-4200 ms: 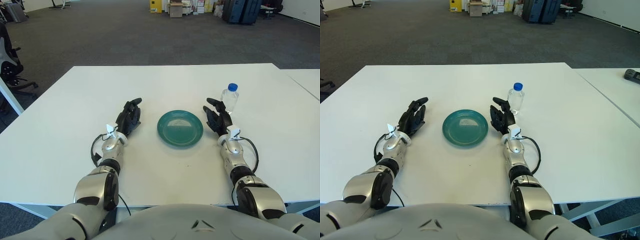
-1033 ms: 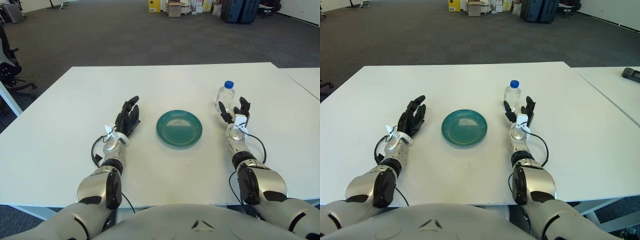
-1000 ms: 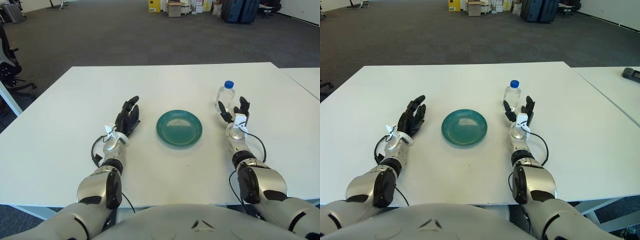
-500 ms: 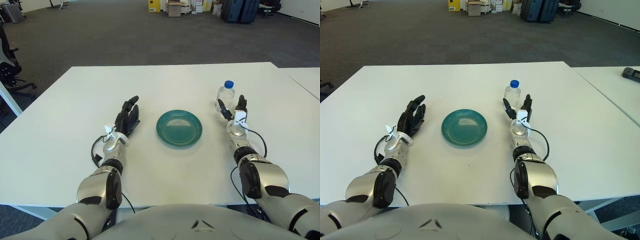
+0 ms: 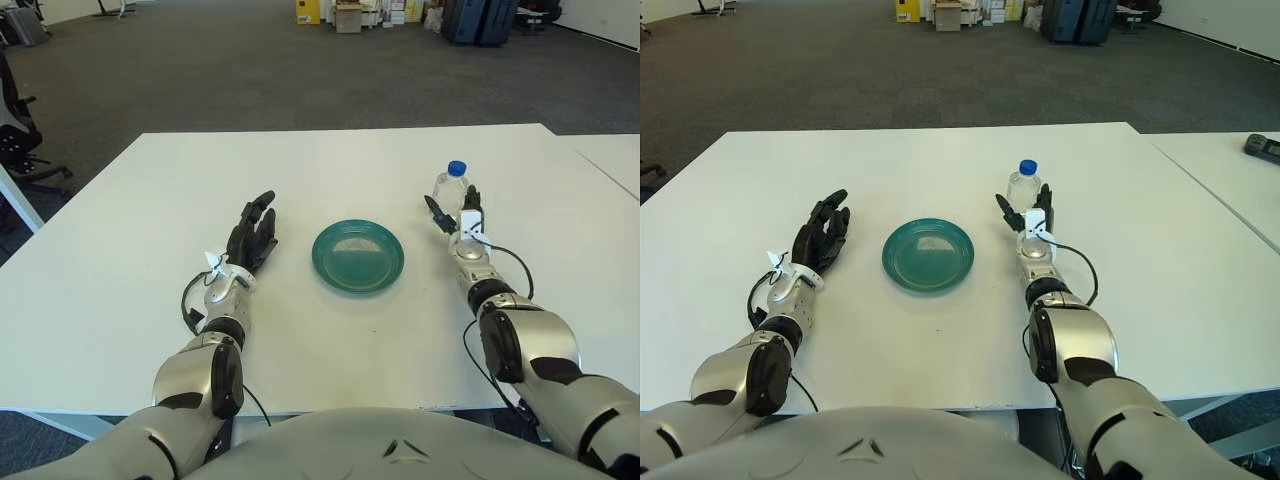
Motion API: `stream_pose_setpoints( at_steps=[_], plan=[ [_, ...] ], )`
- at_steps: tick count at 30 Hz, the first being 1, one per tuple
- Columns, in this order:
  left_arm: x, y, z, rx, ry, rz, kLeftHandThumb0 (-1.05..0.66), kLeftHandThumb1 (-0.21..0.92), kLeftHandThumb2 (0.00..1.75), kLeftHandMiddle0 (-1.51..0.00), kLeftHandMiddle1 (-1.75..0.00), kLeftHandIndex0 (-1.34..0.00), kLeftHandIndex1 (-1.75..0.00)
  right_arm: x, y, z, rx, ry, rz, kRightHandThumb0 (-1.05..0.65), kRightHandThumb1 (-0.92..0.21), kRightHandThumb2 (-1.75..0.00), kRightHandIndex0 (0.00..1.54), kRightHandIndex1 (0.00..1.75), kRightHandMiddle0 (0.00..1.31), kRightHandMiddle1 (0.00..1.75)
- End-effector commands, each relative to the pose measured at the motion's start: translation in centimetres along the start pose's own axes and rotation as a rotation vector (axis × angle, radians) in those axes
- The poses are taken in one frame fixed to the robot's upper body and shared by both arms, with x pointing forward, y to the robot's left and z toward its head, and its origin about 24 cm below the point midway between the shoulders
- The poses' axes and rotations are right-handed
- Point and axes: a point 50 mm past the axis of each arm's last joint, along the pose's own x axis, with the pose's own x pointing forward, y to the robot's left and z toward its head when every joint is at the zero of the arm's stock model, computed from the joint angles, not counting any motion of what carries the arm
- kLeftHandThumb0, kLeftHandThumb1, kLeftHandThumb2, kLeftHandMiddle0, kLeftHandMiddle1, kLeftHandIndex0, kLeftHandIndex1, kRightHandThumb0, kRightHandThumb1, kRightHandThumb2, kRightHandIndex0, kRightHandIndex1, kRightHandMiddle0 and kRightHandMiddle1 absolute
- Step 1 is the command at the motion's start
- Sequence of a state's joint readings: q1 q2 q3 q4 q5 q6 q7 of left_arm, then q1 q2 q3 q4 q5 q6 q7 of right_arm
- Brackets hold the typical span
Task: Put the bottle into the plate.
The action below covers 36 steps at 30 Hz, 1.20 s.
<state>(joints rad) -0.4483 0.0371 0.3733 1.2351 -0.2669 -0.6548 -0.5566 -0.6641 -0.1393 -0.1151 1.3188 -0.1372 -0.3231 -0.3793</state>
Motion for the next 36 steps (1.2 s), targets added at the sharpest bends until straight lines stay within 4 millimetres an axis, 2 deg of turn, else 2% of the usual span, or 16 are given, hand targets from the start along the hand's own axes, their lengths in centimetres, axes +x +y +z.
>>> stream_pose_setpoints(
  at_steps=[1, 10, 12, 14, 23, 27, 28, 29, 30, 31, 33, 35, 36],
  plan=[
    [-0.5, 0.4, -0.4, -0.005, 0.022, 0.012, -0.65, 0.92, 0.69, -0.47, -0.02, 0.0, -0.8, 0.3, 0.7, 1.1, -0.078, -0.022, 0.04, -1.05, -0.92, -0.19, 0.01, 0.0, 0.0, 0.0],
    [-0.7, 0.5, -0.4, 0.017, 0.022, 0.016, -0.68, 0.92, 0.71, -0.46, -0.02, 0.0, -0.81, -0.1, 2.5, 1.3, -0.129, -0.032, 0.134, -0.99, -0.9, -0.09, 0.11, 0.03, 0.05, 0.05],
    [-0.7, 0.6, -0.4, 0.018, 0.022, 0.017, -0.68, 0.92, 0.71, -0.46, -0.02, 0.0, -0.81, -0.2, 2.7, 1.3, -0.124, -0.029, 0.153, -0.91, -0.87, -0.05, 0.15, 0.02, 0.02, 0.21],
    [-0.7, 0.6, -0.3, 0.018, 0.021, 0.019, -0.69, 0.92, 0.71, -0.46, -0.02, 0.0, -0.82, -0.3, 2.9, 1.3, -0.119, -0.027, 0.169, -0.84, -0.83, -0.03, 0.18, 0.03, 0.01, 0.3],
    [-0.7, 0.7, -0.2, 0.016, 0.002, 0.025, -0.71, 0.92, 0.69, -0.5, -0.03, 0.0, -0.89, -0.6, 4.1, 1.4, -0.126, -0.018, 0.242, -0.62, -0.73, 0.0, 0.32, 0.09, 0.0, 0.61],
    [-0.7, 0.6, -0.1, 0.02, -0.004, 0.029, -0.72, 0.92, 0.69, -0.52, -0.04, 0.0, -0.91, -0.7, 4.4, 1.4, -0.163, -0.012, 0.244, -0.53, -0.71, 0.0, 0.25, 0.5, 0.0, 0.79],
    [-0.7, 0.7, -0.1, 0.022, -0.006, 0.03, -0.72, 0.92, 0.69, -0.52, -0.04, 0.0, -0.92, -0.7, 4.5, 1.4, -0.18, -0.011, 0.243, -0.48, -0.7, -0.01, 0.28, 0.76, 0.0, 0.98],
    [-0.7, 0.7, -0.1, 0.024, -0.009, 0.032, -0.72, 0.92, 0.69, -0.52, -0.04, 0.0, -0.92, -0.8, 4.7, 1.4, -0.22, -0.017, 0.237, -0.46, -0.7, -0.02, 0.29, 0.86, 0.0, 1.04],
    [-0.7, 0.7, 0.0, 0.025, -0.011, 0.033, -0.72, 0.92, 0.69, -0.53, -0.04, 0.0, -0.93, -0.9, 4.8, 1.4, -0.248, -0.022, 0.232, -0.42, -0.69, -0.03, 0.34, 1.15, 0.02, 1.28],
    [-0.7, 0.7, 0.0, 0.027, -0.012, 0.035, -0.72, 0.92, 0.69, -0.53, -0.04, 0.0, -0.93, -0.9, 4.9, 1.5, -0.285, -0.034, 0.221, -0.4, -0.6, -0.21, 0.37, 1.34, 0.03, 1.45],
    [-0.7, 0.8, 0.0, 0.029, -0.014, 0.037, -0.73, 0.92, 0.7, -0.53, -0.04, 0.0, -0.93, -1.0, 5.1, 1.5, -0.33, -0.052, 0.203, -0.38, -0.45, -0.49, 0.45, 1.54, 0.17, 1.59],
    [-0.8, 0.9, 0.1, 0.033, -0.016, 0.039, -0.73, 0.92, 0.71, -0.54, -0.05, 0.0, -0.94, -1.2, 5.4, 1.6, -0.356, -0.064, 0.18, -0.34, -0.36, -0.67, 0.59, 1.66, 0.37, 1.68],
    [-0.8, 1.0, 0.1, 0.036, -0.018, 0.042, -0.73, 0.92, 0.71, -0.54, -0.05, 0.0, -0.94, -1.3, 5.6, 1.6, -0.349, -0.062, 0.172, -0.33, -0.35, -0.7, 0.61, 1.68, 0.41, 1.7]
  ],
)
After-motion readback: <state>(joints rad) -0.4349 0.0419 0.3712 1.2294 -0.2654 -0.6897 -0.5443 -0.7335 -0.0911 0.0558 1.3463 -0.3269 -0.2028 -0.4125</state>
